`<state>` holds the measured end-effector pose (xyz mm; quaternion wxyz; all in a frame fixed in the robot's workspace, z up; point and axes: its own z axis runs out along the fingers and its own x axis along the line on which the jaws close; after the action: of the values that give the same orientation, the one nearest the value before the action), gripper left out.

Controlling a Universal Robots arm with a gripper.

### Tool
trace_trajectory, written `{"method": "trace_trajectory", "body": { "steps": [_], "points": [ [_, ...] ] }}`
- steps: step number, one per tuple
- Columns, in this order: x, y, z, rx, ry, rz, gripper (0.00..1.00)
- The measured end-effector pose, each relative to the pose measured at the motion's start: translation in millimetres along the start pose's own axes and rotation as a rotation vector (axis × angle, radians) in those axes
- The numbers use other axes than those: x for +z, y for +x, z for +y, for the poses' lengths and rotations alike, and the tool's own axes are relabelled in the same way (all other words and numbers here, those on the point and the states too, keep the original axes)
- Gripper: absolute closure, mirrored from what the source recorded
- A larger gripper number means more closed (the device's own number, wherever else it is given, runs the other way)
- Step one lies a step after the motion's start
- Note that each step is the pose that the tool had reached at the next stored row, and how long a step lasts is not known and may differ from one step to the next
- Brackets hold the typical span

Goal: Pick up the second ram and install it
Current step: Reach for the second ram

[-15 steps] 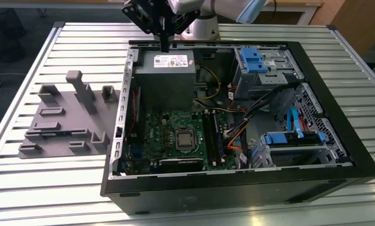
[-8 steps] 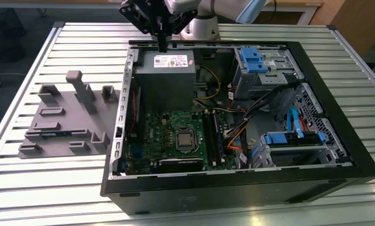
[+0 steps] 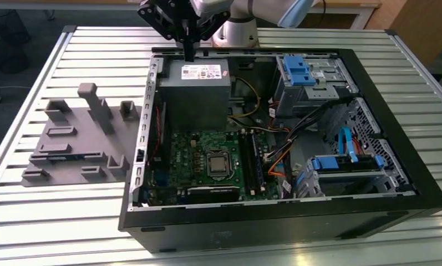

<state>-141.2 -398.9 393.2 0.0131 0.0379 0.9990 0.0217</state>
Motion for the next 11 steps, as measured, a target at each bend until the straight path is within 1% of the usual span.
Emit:
{"method": "trace_trajectory", "body": {
  "steps": [11],
  "points": [
    [-0.1, 3.7, -0.3, 0.000, 0.0000, 0.0000, 0.87]
  ]
}}
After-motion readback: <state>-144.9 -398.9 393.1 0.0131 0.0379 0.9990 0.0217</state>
